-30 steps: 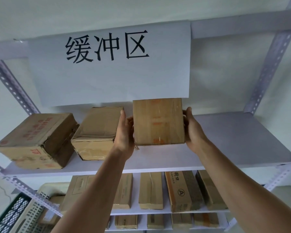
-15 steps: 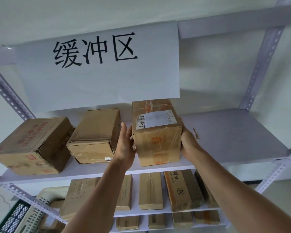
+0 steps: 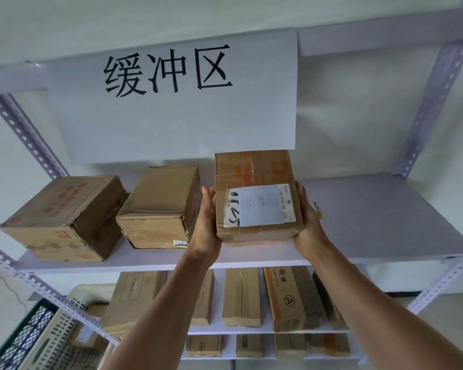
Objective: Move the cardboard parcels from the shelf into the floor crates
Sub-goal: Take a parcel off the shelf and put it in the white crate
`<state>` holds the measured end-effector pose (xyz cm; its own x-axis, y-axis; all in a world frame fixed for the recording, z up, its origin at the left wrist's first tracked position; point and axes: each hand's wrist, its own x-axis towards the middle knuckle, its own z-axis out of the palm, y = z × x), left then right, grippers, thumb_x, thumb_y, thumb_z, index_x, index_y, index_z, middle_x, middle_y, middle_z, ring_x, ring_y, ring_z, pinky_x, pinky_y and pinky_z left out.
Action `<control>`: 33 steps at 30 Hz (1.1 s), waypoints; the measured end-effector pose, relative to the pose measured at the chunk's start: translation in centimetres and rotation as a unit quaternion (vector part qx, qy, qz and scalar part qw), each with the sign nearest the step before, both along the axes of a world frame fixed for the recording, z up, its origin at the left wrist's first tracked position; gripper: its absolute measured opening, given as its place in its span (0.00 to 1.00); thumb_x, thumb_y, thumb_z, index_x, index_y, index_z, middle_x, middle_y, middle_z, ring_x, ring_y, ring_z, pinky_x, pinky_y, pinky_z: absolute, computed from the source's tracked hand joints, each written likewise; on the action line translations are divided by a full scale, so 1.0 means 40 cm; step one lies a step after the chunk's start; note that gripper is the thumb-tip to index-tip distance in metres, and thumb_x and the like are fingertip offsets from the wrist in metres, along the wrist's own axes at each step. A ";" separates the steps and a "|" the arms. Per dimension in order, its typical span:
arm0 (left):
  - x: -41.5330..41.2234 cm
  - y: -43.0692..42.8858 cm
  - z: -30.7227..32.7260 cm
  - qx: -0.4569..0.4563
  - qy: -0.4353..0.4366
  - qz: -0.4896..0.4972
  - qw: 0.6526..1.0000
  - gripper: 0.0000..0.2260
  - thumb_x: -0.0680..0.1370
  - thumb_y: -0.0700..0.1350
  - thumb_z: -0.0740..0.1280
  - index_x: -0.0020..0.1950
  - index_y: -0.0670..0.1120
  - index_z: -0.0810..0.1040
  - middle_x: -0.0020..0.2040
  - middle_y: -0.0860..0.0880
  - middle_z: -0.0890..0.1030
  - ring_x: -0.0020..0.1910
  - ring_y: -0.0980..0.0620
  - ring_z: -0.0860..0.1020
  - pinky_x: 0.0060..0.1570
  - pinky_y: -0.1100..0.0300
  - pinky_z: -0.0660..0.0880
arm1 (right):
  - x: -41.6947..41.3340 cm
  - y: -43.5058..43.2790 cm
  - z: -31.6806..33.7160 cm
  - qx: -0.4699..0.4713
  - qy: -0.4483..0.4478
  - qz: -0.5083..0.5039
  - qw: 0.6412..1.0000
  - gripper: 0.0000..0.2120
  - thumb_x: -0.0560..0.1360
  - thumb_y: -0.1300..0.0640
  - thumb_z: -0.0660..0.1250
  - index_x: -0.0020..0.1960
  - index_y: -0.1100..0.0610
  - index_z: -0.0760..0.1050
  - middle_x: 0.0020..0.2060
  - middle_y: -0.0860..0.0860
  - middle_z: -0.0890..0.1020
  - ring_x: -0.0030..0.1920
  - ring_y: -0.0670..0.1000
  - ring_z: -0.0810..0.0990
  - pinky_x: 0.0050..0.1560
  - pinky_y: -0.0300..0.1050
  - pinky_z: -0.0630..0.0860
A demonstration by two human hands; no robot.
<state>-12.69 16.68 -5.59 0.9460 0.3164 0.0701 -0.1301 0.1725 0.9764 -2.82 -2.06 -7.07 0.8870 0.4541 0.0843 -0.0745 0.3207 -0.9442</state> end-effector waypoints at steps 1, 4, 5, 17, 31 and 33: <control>-0.004 -0.003 0.002 0.010 -0.002 0.000 1.000 0.32 0.90 0.60 0.39 0.81 0.42 0.67 0.76 0.37 0.77 0.76 0.36 0.75 0.76 0.37 0.71 | -0.004 -0.001 0.005 -0.001 0.000 0.008 1.000 0.31 0.86 0.41 0.47 0.79 0.61 0.65 0.68 0.59 0.79 0.70 0.59 0.79 0.67 0.58 0.79; -0.019 -0.016 0.011 0.026 0.000 0.002 1.000 0.32 0.90 0.59 0.38 0.82 0.41 0.65 0.76 0.37 0.77 0.76 0.37 0.75 0.77 0.36 0.70 | -0.023 -0.006 0.021 0.006 0.017 0.021 1.000 0.35 0.81 0.36 0.51 0.79 0.57 0.69 0.66 0.56 0.83 0.66 0.56 0.83 0.57 0.48 0.83; -0.025 -0.021 0.017 0.024 0.002 0.002 1.000 0.32 0.90 0.59 0.38 0.82 0.41 0.65 0.76 0.36 0.77 0.77 0.37 0.75 0.78 0.35 0.69 | -0.031 -0.008 0.025 0.008 0.023 0.020 1.000 0.34 0.81 0.36 0.52 0.77 0.56 0.72 0.64 0.54 0.85 0.65 0.56 0.84 0.56 0.47 0.84; -0.186 -0.064 0.028 -0.007 0.032 -0.047 0.998 0.38 0.88 0.63 0.36 0.83 0.41 0.67 0.76 0.38 0.78 0.77 0.39 0.76 0.79 0.37 0.68 | -0.212 -0.057 0.001 0.048 0.071 0.017 0.996 0.31 0.87 0.39 0.43 0.72 0.55 0.75 0.61 0.54 0.87 0.60 0.55 0.87 0.54 0.50 0.86; -0.663 0.006 -0.025 -0.035 0.029 -0.078 0.996 0.36 0.88 0.61 0.37 0.83 0.40 0.66 0.76 0.37 0.77 0.76 0.38 0.76 0.77 0.43 0.73 | -0.715 -0.017 -0.046 0.033 0.062 -0.028 0.997 0.29 0.90 0.45 0.48 0.50 0.38 0.88 0.49 0.44 0.90 0.53 0.49 0.89 0.44 0.39 0.85; -0.750 0.041 -0.037 -0.050 0.032 -0.064 0.996 0.36 0.89 0.61 0.38 0.83 0.39 0.66 0.76 0.36 0.77 0.76 0.38 0.76 0.75 0.45 0.75 | -0.790 0.027 -0.055 0.014 0.054 -0.030 0.998 0.25 0.89 0.45 0.52 0.49 0.38 0.87 0.48 0.44 0.89 0.55 0.50 0.88 0.43 0.38 0.84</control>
<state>-42.69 18.34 -7.06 0.9808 0.1945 -0.0173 -0.0388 0.2808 0.9590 -34.41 -0.99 -9.27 0.9171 0.3987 -0.0013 -0.1549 0.3534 -0.9226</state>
